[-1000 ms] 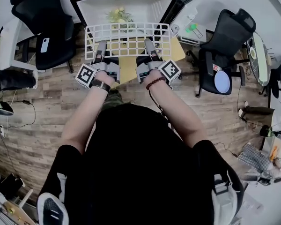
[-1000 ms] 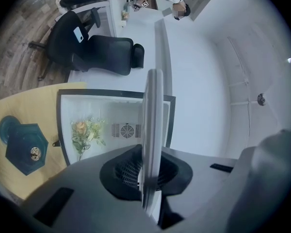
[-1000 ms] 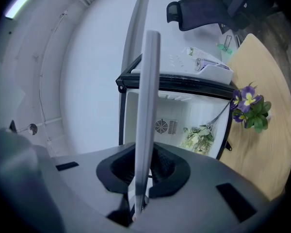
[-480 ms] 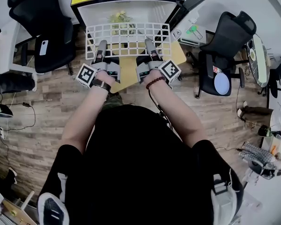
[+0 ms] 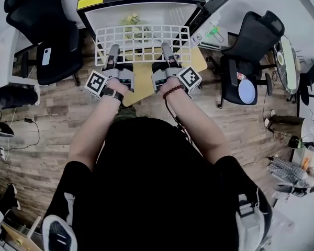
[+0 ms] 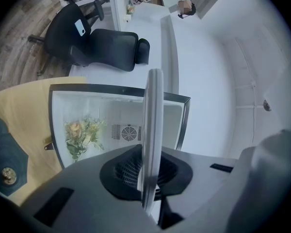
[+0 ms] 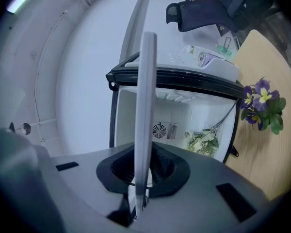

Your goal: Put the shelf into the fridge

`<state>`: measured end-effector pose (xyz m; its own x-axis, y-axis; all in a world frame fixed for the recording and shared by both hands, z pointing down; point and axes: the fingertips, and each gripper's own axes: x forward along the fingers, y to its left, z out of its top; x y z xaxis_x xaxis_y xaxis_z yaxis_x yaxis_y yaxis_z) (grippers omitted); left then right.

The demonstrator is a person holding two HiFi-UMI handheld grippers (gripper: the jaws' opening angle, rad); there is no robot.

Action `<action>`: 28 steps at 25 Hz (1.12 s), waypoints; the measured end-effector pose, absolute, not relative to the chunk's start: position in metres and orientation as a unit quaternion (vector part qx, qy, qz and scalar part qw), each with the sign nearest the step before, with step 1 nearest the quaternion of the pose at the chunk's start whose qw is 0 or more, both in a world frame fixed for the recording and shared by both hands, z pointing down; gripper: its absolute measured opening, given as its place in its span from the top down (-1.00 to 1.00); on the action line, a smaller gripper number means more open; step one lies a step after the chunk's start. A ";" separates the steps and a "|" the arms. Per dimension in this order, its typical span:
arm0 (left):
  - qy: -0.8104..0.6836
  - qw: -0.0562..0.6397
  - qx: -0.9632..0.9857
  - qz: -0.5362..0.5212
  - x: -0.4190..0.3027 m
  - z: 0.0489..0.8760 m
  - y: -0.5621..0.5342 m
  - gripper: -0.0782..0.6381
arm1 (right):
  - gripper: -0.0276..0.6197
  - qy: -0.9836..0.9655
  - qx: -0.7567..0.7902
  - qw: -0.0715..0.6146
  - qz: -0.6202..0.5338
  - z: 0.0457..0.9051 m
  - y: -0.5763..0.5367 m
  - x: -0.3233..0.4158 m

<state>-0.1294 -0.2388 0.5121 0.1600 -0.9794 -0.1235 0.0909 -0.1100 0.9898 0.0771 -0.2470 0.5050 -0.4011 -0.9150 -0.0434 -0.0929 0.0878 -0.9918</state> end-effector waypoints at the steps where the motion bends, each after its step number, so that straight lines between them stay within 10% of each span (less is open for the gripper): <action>1: -0.406 0.531 0.547 -0.505 -0.129 0.513 -0.240 0.68 | 0.77 0.633 -0.399 0.376 -0.547 0.507 -0.248 0.078; 28: -0.393 0.548 0.538 -0.505 -0.132 0.508 -0.263 0.68 | 0.77 0.626 -0.407 0.381 -0.545 0.501 -0.272 0.074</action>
